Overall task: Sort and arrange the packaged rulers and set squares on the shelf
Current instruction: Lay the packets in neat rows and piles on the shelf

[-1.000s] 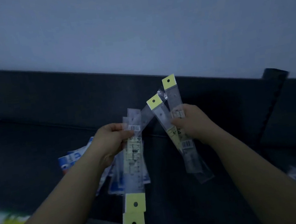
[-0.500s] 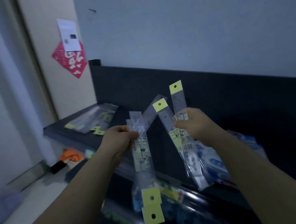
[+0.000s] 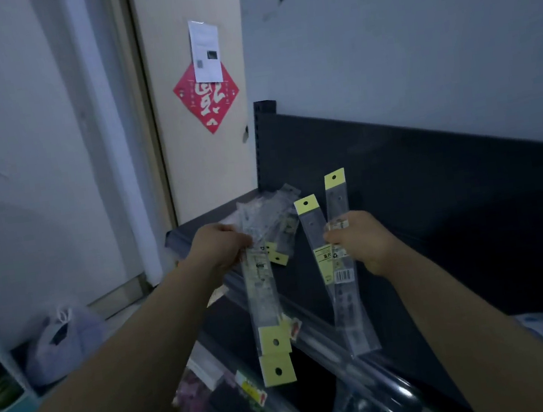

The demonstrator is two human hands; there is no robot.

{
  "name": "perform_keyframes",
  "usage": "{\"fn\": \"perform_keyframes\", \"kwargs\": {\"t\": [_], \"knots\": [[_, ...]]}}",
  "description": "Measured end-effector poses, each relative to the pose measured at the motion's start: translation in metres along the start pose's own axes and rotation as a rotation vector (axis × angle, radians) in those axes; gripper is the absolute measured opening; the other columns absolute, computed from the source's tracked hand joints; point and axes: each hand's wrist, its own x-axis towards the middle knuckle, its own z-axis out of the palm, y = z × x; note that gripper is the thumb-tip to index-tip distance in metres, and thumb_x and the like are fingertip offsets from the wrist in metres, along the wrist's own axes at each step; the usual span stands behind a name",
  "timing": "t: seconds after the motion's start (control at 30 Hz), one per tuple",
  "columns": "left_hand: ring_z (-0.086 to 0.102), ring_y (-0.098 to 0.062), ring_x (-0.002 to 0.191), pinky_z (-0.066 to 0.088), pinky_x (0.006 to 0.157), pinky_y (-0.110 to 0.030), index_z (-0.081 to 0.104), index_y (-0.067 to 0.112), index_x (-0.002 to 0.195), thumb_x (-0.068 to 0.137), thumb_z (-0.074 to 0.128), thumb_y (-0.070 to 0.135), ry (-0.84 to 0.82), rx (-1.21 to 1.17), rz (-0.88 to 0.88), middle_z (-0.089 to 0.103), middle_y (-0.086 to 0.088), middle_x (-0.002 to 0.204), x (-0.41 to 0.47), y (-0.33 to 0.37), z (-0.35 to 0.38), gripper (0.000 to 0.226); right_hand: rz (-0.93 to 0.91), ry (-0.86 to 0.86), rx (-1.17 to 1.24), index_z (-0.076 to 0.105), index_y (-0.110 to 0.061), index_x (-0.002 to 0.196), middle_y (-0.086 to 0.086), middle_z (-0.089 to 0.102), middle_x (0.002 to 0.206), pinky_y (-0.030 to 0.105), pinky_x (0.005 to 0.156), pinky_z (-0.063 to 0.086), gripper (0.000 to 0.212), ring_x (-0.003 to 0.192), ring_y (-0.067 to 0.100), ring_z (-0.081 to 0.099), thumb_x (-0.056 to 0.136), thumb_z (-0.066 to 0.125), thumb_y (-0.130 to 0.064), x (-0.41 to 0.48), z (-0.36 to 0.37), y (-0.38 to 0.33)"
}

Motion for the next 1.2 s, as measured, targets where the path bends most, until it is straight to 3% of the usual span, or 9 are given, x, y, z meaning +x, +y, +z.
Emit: {"fn": "perform_keyframes", "kwargs": {"t": [0.2, 0.37, 0.5, 0.63, 0.7, 0.77, 0.83, 1.0, 1.2], "knots": [[0.053, -0.02, 0.056, 0.046, 0.04, -0.016, 0.061, 0.0, 0.072, 0.079, 0.068, -0.009, 0.015, 0.03, -0.005, 0.059, -0.014, 0.07, 0.069, 0.022, 0.002, 0.013, 0.068, 0.005, 0.061, 0.058, -0.004, 0.087, 0.014, 0.053, 0.075, 0.032, 0.061, 0.043, 0.007, 0.067, 0.022, 0.053, 0.087, 0.059, 0.003, 0.075, 0.021, -0.003], [0.057, -0.022, 0.064, 0.053, 0.054, -0.025, 0.061, -0.002, 0.075, 0.079, 0.067, -0.011, -0.024, 0.067, -0.01, 0.06, -0.014, 0.075, 0.121, 0.026, 0.014, 0.011, 0.176, 0.075, 0.089, 0.058, -0.001, 0.082, 0.013, 0.058, 0.077, 0.034, 0.065, 0.05, 0.006, 0.069, 0.024, 0.059, 0.086, 0.058, 0.003, 0.125, 0.039, 0.004], [0.066, -0.03, 0.084, 0.058, 0.084, -0.042, 0.068, -0.004, 0.088, 0.078, 0.067, -0.005, -0.115, 0.188, 0.058, 0.069, -0.02, 0.09, 0.158, 0.024, 0.021, 0.01, 0.256, 0.127, 0.111, 0.055, -0.005, 0.082, 0.013, 0.056, 0.079, 0.026, 0.057, 0.045, 0.01, 0.068, 0.022, 0.056, 0.087, 0.056, 0.003, 0.153, 0.054, 0.01], [0.064, -0.027, 0.089, 0.054, 0.084, -0.042, 0.063, 0.01, 0.077, 0.076, 0.07, 0.003, -0.25, 0.377, 0.182, 0.068, -0.015, 0.091, 0.181, 0.021, 0.024, 0.01, 0.236, 0.285, -0.077, 0.058, -0.002, 0.089, 0.014, 0.064, 0.093, 0.033, 0.069, 0.05, 0.008, 0.082, 0.025, 0.061, 0.085, 0.061, -0.008, 0.16, 0.068, 0.011], [0.062, -0.029, 0.096, 0.052, 0.078, -0.034, 0.055, 0.018, 0.075, 0.079, 0.071, 0.009, -0.334, 0.541, 0.287, 0.066, -0.016, 0.099, 0.186, 0.02, 0.024, 0.019, 0.221, 0.313, -0.143, 0.051, -0.003, 0.111, 0.009, 0.059, 0.097, 0.036, 0.075, 0.053, 0.032, 0.088, 0.023, 0.059, 0.085, 0.064, -0.016, 0.157, 0.073, 0.011], [0.06, -0.025, 0.103, 0.047, 0.076, -0.028, 0.057, 0.02, 0.095, 0.082, 0.071, 0.014, -0.417, 0.681, 0.361, 0.064, -0.014, 0.112, 0.191, 0.016, 0.022, 0.019, 0.24, 0.291, -0.272, 0.045, -0.005, 0.124, 0.006, 0.054, 0.106, 0.038, 0.085, 0.052, 0.049, 0.1, 0.023, 0.056, 0.086, 0.067, -0.026, 0.152, 0.075, 0.011], [0.058, -0.025, 0.111, 0.044, 0.083, -0.026, 0.055, 0.008, 0.123, 0.084, 0.069, 0.021, -0.435, 0.759, 0.436, 0.061, -0.012, 0.124, 0.195, 0.012, 0.018, 0.043, 0.275, 0.272, -0.427, 0.047, -0.007, 0.124, 0.011, 0.052, 0.123, 0.037, 0.092, 0.048, 0.054, 0.111, 0.026, 0.051, 0.085, 0.067, -0.037, 0.147, 0.078, 0.012], [0.047, -0.024, 0.124, 0.038, 0.102, -0.034, 0.053, 0.017, 0.131, 0.091, 0.057, 0.038, -0.455, 0.833, 0.677, 0.053, -0.005, 0.134, 0.192, 0.005, 0.011, 0.046, 0.258, 0.316, -0.489, 0.047, -0.006, 0.131, 0.01, 0.047, 0.135, 0.029, 0.091, 0.043, 0.051, 0.118, 0.023, 0.049, 0.091, 0.059, -0.036, 0.121, 0.08, -0.002], [0.047, -0.015, 0.122, 0.035, 0.102, -0.029, 0.051, 0.023, 0.133, 0.096, 0.048, 0.039, -0.552, 0.825, 0.95, 0.054, 0.005, 0.134, 0.161, 0.012, 0.022, 0.04, 0.182, 0.472, -0.62, 0.034, -0.017, 0.146, -0.002, 0.035, 0.15, 0.017, 0.104, 0.025, 0.059, 0.134, 0.013, 0.035, 0.094, 0.053, -0.039, 0.069, 0.076, -0.01]]}}
